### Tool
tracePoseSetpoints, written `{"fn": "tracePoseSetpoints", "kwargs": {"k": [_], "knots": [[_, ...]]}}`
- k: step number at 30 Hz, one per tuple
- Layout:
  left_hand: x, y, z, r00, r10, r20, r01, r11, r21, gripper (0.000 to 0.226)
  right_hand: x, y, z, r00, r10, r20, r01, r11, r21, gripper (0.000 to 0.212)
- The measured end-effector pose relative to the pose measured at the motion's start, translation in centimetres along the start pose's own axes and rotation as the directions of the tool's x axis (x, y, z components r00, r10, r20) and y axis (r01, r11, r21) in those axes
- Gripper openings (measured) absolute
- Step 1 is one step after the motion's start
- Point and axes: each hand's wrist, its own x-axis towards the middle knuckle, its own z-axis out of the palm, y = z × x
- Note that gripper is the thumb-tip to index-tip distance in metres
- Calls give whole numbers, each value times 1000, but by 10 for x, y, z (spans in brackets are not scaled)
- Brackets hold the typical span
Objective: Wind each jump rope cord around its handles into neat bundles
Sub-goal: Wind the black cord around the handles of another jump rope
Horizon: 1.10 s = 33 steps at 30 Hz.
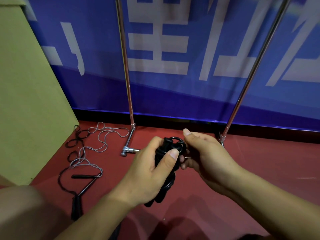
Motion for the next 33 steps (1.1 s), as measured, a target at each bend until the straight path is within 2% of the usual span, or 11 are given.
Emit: {"fn": "tracePoseSetpoints", "kwargs": {"k": [5,8,12,18,23,28,33], "knots": [[-2,0,1,1000,-3,8,4,996,-89,28,-3,-4,-6,990,73,123,-84,993,87,17],[-2,-4,0,1000,-12,1,12,998,-69,40,-4,-8,-11,974,97,204,-112,992,64,22],[-4,-9,0,999,-2,-51,0,999,-42,38,-3,-10,-15,959,143,246,-152,988,21,29],[-3,-11,2,996,13,-89,-15,1000,-26,42,-2,-10,-17,951,189,244,-189,982,-24,27],[0,-14,1,996,-19,-92,18,1000,-12,29,-1,-5,-13,955,175,239,-175,984,-21,23],[6,-14,-4,997,-63,-37,64,998,30,27,4,-3,-8,992,43,117,-32,995,-95,27],[12,-17,-2,993,-120,-22,121,985,122,26,11,-4,-10,1000,9,13,-6,967,-254,33]]}}
